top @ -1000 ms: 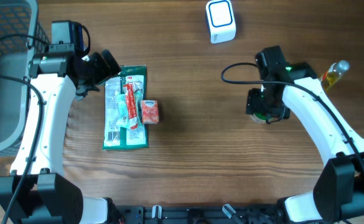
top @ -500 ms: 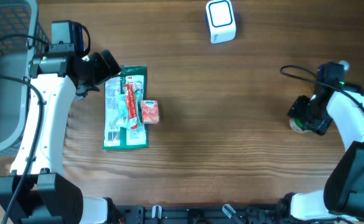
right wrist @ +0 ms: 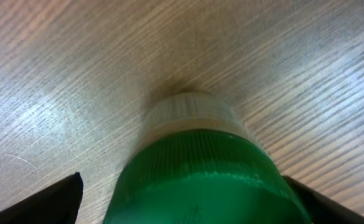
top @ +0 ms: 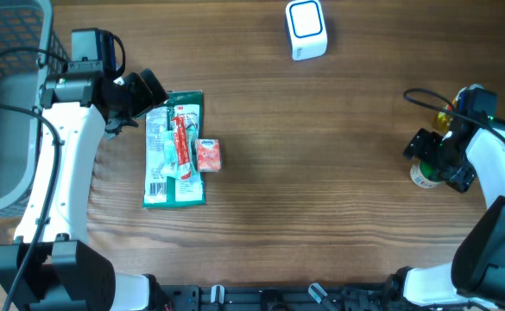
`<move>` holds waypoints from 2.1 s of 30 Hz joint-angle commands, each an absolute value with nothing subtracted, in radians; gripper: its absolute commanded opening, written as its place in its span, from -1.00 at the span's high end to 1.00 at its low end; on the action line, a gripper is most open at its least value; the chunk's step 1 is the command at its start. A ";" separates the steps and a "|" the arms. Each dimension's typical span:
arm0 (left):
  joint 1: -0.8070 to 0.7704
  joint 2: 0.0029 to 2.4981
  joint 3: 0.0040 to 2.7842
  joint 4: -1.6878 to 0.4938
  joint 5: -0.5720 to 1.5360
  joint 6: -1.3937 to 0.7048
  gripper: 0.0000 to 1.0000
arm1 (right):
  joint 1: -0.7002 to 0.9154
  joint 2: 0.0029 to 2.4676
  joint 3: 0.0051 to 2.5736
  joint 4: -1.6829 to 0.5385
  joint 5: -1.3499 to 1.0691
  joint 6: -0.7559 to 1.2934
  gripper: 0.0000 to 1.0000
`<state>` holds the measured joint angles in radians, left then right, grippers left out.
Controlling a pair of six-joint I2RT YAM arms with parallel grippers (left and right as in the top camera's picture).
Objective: Scan the item barcode
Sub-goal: 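Carry the jar right and set it down beside the soap bottle, then grasp the orange Kleenex tissue pack off the gloves pack with the right gripper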
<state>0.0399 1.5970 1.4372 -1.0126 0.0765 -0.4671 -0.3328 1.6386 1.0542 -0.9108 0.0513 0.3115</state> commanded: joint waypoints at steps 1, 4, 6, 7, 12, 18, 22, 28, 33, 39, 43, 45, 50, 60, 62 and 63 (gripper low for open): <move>0.044 1.596 1.440 -1.013 0.078 -0.448 -1.00 | -0.332 1.629 1.355 -1.084 0.006 0.279 -0.99; 0.044 1.596 1.440 -1.013 0.078 -0.448 -1.00 | -0.328 1.625 1.472 -1.207 -0.190 0.212 0.08; 0.044 1.596 1.440 -1.013 0.078 -0.448 -1.00 | -0.308 1.629 1.429 -1.209 -0.205 0.184 0.91; 0.044 1.596 1.440 -1.013 0.078 -0.448 -1.00 | -0.294 1.629 1.391 -1.191 -0.205 0.185 0.91; 0.044 1.596 1.440 -1.013 0.078 -0.448 -1.00 | -0.239 1.629 1.095 -0.904 -0.145 0.188 0.91; 0.044 1.596 1.440 -1.013 0.078 -0.448 -1.00 | -0.239 1.629 1.005 -0.842 0.239 0.265 0.91; 0.044 1.596 1.440 -1.013 0.078 -0.448 -1.00 | -0.238 1.629 1.006 -0.815 0.075 0.265 0.86; 0.044 1.596 1.440 -1.013 0.078 -0.448 -1.00 | -0.105 1.629 1.005 -0.872 -0.443 0.159 0.59; 0.044 1.596 1.440 -1.013 0.078 -0.448 -1.00 | 0.241 1.629 1.005 -0.774 -0.451 0.328 0.38; 0.044 1.596 1.440 -1.013 0.078 -0.448 -1.00 | 0.733 1.630 1.005 -0.279 -0.436 0.534 -0.87; 0.044 1.596 1.440 -1.013 0.078 -0.448 -1.00 | 0.928 1.630 1.005 -0.105 -0.263 0.535 -1.00; 0.044 1.596 1.440 -1.013 0.078 -0.448 -1.00 | 0.960 1.631 1.005 -0.114 -0.157 0.535 -0.96; 0.044 1.596 1.440 -1.013 0.078 -0.448 -1.00 | 0.921 1.633 1.005 -0.115 -0.068 0.607 -0.24; 0.044 1.596 1.440 -1.013 0.078 -0.448 -1.00 | 0.739 1.782 1.346 -0.414 -0.257 0.524 0.91; 0.044 1.596 1.440 -1.013 0.078 -0.448 -1.00 | 0.759 1.863 1.346 -0.375 -0.269 0.524 0.91; 0.044 1.596 1.440 -1.013 0.078 -0.448 -1.00 | 0.776 1.917 1.346 -0.347 -0.268 0.524 0.91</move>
